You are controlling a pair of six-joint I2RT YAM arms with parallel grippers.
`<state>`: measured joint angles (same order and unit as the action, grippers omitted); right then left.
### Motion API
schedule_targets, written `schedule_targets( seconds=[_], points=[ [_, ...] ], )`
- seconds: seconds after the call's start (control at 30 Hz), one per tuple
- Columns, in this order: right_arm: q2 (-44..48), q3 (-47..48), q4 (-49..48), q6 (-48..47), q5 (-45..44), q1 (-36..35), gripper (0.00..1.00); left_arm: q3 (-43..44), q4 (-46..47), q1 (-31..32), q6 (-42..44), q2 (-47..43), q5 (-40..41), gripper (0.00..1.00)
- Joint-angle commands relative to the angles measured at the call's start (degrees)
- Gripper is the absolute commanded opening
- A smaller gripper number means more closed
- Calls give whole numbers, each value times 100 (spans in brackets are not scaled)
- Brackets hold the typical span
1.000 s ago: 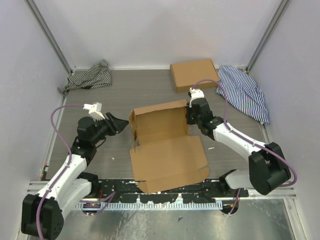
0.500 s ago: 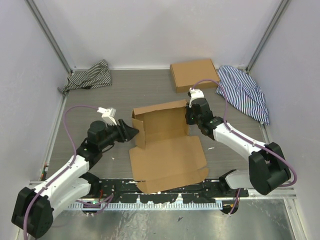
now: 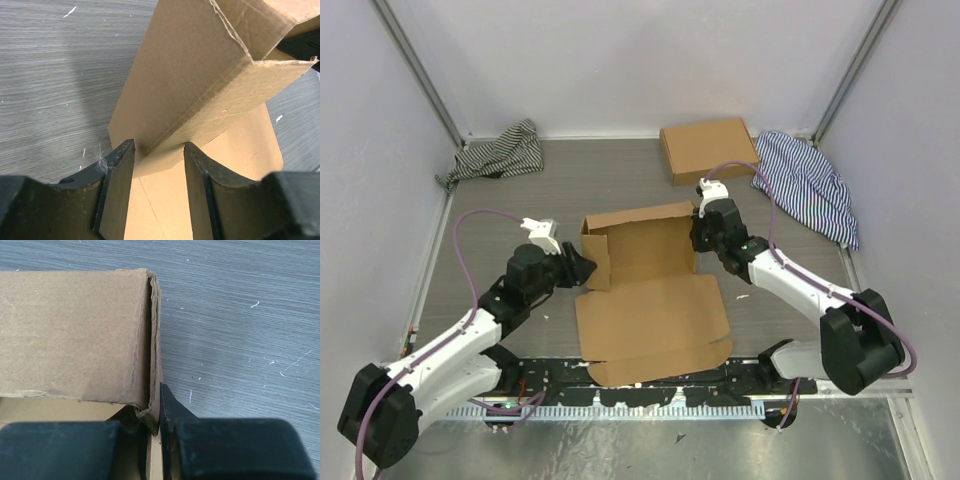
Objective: Fold the paper box
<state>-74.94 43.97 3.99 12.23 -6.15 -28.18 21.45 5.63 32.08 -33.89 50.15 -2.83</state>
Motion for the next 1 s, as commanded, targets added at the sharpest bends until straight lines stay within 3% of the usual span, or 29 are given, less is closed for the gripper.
schedule_targets(
  seconds=[0.0,0.57,0.97],
  points=[
    [253,-94,-205,146,20,-99,1,285,-122,175,216,-60,668,50],
    [429,-91,-117,289,-568,-618,1,527,66,531,372,336,1268,49],
    [442,-64,-91,337,-874,-934,1,638,-51,749,544,471,2117,48]
  ],
)
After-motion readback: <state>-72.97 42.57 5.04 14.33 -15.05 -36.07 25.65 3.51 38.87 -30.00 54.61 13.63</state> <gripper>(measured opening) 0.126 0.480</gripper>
